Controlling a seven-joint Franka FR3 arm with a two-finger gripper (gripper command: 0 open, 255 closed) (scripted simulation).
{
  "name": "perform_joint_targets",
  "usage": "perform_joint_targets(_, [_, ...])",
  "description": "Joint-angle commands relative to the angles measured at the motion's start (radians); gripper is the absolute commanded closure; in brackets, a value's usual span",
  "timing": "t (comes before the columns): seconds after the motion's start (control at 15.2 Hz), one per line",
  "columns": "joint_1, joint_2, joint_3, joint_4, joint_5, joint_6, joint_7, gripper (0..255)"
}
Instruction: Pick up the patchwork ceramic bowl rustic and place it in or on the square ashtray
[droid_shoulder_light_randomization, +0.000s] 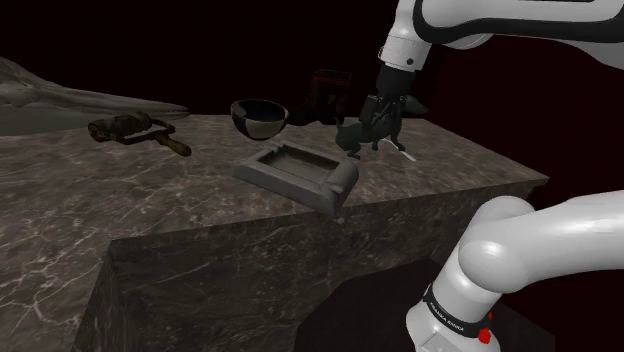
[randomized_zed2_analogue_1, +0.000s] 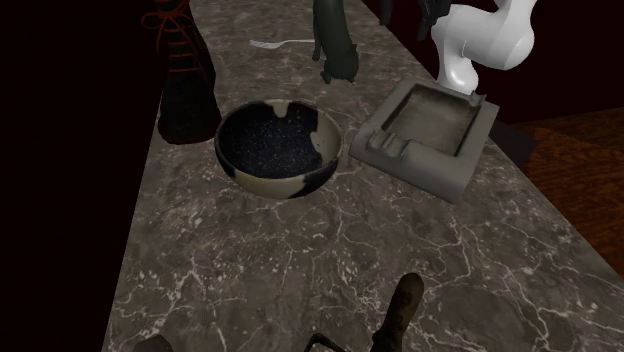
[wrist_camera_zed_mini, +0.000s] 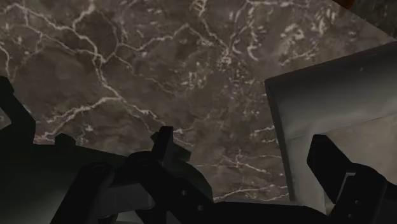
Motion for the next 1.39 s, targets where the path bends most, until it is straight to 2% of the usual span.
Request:
perform_joint_targets(0.0, [0.000,0.000,0.000,0.000,0.000,0.000,0.000,0])
perform_joint_targets(0.66, [0.021,0.402,-0.027,0.268,0.057,0.150,-0.007,0])
perform_joint_targets(1.32, [0.030,0.797,-0.053,0.662,0.140,0.161,-0.029,0])
